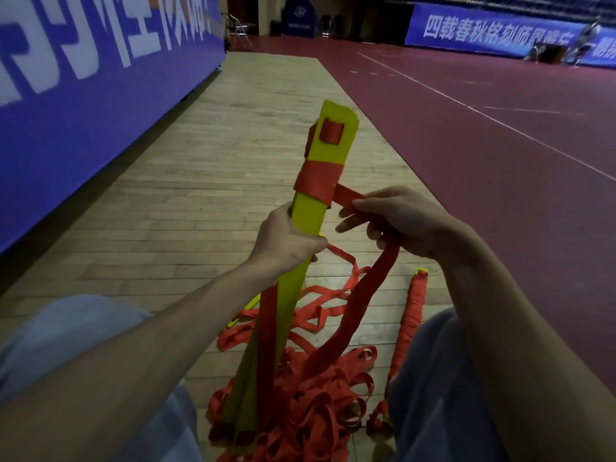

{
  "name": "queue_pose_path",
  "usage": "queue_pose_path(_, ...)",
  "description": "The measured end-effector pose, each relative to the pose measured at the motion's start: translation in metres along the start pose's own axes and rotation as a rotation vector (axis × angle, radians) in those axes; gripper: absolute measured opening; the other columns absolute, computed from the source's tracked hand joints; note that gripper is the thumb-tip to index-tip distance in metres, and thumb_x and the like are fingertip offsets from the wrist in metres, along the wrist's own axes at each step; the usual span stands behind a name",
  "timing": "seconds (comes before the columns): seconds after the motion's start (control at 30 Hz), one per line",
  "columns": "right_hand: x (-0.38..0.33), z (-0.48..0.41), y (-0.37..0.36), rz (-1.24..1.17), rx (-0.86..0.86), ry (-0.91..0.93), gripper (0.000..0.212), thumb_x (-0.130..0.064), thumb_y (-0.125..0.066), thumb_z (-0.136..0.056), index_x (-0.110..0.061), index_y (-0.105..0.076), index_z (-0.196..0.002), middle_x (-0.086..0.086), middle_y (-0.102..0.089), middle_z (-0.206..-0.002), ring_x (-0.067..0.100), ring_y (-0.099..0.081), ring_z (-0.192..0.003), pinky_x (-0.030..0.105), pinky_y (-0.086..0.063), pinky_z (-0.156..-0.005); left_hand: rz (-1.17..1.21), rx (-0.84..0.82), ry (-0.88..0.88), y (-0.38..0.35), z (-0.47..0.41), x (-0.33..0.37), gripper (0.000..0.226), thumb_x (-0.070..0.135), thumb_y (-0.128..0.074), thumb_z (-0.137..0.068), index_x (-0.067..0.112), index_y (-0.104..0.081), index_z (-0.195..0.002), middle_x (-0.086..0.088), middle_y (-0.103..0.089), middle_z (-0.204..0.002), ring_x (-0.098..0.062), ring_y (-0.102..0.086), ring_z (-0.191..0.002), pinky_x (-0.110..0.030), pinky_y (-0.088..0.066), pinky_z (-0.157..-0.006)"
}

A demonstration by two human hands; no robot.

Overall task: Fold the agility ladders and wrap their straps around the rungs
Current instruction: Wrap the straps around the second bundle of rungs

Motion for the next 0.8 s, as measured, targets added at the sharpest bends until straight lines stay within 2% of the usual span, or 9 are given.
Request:
queue_pose_path(0.07, 0.0, -0.003, -0.004, 0.037, 0.032, 0.022, 0.027, -0.011, -0.047, -0.102, 0.006, -0.066, -0.111, 0.016, -0.071, -0.098, 0.015, -0.052, -0.061, 0.024, -0.05, -0.051, -0.047, 0.005, 0.016, -0.002, -0.001, -0.005, 0.038, 0.012, -0.081, -0.073, 0.018, -0.057, -0.102, -0.002, -0.067, -0.078, -0.017, -0.07, -0.06, -0.03, -0.055, -0.059)
queue_pose_path(0.13, -0.001, -0.006, -0.01, 0.139, 0.08, 0.075, 0.026, -0.007, -0.047, -0.102, 0.005, -0.069, -0.108, 0.01, -0.066, -0.084, 0.015, -0.05, -0.062, 0.03, -0.053, -0.059, -0.11, -0.012, 0.036, -0.005, -0.001, -0.007, 0.053, 0.025, -0.086, -0.071, 0.017, -0.054, -0.113, 0.0, -0.067, -0.089, -0.018, -0.07, -0.071, -0.031, -0.055, -0.064)
queue_pose_path(0.23, -0.001, -0.009, -0.016, 0.277, 0.135, 0.093, 0.026, -0.006, -0.049, -0.096, 0.01, -0.068, -0.098, 0.008, -0.055, -0.068, 0.012, -0.042, -0.053, 0.027, -0.038, -0.051, -0.307, -0.016, -0.005, -0.007, 0.002, -0.003, 0.063, 0.04, -0.085, -0.072, 0.016, -0.041, -0.109, 0.009, -0.052, -0.08, -0.015, -0.053, -0.076, -0.02, -0.039, -0.055)
queue_pose_path(0.3, 0.001, -0.01, -0.02, 0.331, 0.171, 0.066, 0.032, -0.021, -0.05, -0.095, 0.006, -0.067, -0.09, 0.006, -0.048, -0.065, 0.01, -0.037, -0.049, 0.026, -0.031, -0.047, -0.402, -0.036, -0.072, -0.01, 0.006, 0.0, 0.064, 0.041, -0.082, -0.075, 0.016, -0.033, -0.109, 0.008, -0.048, -0.08, -0.015, -0.05, -0.075, -0.021, -0.033, -0.053)
queue_pose_path(0.43, 0.007, -0.01, -0.027, 0.442, 0.268, 0.094, 0.042, -0.045, -0.051, -0.093, -0.01, -0.061, -0.071, 0.001, -0.053, -0.064, 0.013, -0.045, -0.056, 0.031, -0.036, -0.057, -0.59, -0.098, -0.171, -0.014, 0.014, 0.004, 0.058, 0.03, -0.067, -0.09, 0.01, -0.027, -0.127, -0.008, -0.048, -0.106, -0.027, -0.059, -0.093, -0.031, -0.038, -0.064)
queue_pose_path(0.57, 0.009, -0.013, -0.034, 0.307, 0.314, 0.12, 0.047, -0.056, -0.054, -0.089, -0.015, -0.063, -0.07, 0.0, -0.059, -0.065, 0.013, -0.054, -0.058, 0.028, -0.042, -0.056, -0.772, -0.122, -0.251, -0.016, 0.023, 0.006, 0.059, 0.036, -0.048, -0.1, 0.009, -0.014, -0.141, -0.014, -0.039, -0.125, -0.02, -0.052, -0.086, -0.029, -0.04, -0.063)
queue_pose_path(0.67, 0.01, -0.015, -0.036, 0.321, 0.453, 0.166, 0.061, -0.079, -0.051, -0.074, -0.02, -0.068, -0.071, 0.001, -0.068, -0.07, 0.019, -0.067, -0.067, 0.039, -0.057, -0.069, -0.766, -0.155, -0.268, -0.02, 0.027, 0.006, 0.065, 0.047, -0.044, -0.1, 0.01, -0.012, -0.144, -0.013, -0.039, -0.127, -0.018, -0.052, -0.081, -0.03, -0.043, -0.063)
queue_pose_path(0.73, 0.007, -0.013, -0.032, 0.374, 0.576, 0.186, 0.064, -0.078, -0.051, -0.074, -0.016, -0.066, -0.067, 0.0, -0.066, -0.066, 0.019, -0.066, -0.062, 0.043, -0.058, -0.068, -0.694, -0.188, -0.282, -0.021, 0.026, 0.007, 0.072, 0.052, -0.049, -0.096, 0.013, -0.013, -0.145, -0.01, -0.041, -0.127, -0.023, -0.06, -0.087, -0.036, -0.052, -0.068)
queue_pose_path(0.8, 0.003, -0.01, -0.023, 0.404, 0.675, 0.197, 0.056, -0.067, -0.053, -0.08, -0.016, -0.059, -0.059, -0.003, -0.059, -0.059, 0.018, -0.06, -0.057, 0.04, -0.054, -0.062, -0.538, -0.223, -0.3, -0.021, 0.024, 0.01, 0.069, 0.056, -0.057, -0.09, 0.021, -0.021, -0.139, -0.004, -0.047, -0.121, -0.021, -0.062, -0.093, -0.041, -0.056, -0.077)
Point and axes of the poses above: each hand's wrist, its own z-axis away from the middle knuckle, its own y-axis out of the back of the hand, x = y × z, the point moved 3 cm from there along -z, towards the middle knuckle
